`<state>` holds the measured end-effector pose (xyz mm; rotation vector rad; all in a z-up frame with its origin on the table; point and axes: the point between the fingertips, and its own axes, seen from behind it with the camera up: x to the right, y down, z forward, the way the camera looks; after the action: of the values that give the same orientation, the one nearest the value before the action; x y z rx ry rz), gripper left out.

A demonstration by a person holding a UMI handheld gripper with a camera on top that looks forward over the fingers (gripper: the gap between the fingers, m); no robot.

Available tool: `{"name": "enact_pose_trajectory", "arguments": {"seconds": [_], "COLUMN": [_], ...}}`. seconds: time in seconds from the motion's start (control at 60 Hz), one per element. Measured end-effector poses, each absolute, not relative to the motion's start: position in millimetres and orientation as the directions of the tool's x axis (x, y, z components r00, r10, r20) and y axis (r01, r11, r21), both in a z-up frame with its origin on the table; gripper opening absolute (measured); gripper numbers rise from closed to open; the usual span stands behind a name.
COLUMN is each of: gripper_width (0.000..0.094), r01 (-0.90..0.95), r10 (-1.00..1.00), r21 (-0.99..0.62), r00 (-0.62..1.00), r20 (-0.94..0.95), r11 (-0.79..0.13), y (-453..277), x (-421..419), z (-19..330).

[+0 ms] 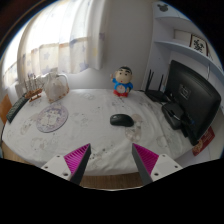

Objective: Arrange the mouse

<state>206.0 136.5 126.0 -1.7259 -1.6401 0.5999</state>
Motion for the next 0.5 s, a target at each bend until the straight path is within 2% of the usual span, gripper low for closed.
{"name": "enact_pose_trajectory", "arguments": {"seconds": [0.217, 0.5], "gripper_width": [0.0855, 0.0856], "r01": [0.667, 0.605], "r10": [0.981, 0.992], "r21": [-0.745, -0.796], "r00": [0.155, 0.089], "r20": [0.116, 0.092], "r11": [-0.017, 0.020], "y": [201.2, 242.8], "x": [186.3, 109.0], "z": [91.2, 24.6]}}
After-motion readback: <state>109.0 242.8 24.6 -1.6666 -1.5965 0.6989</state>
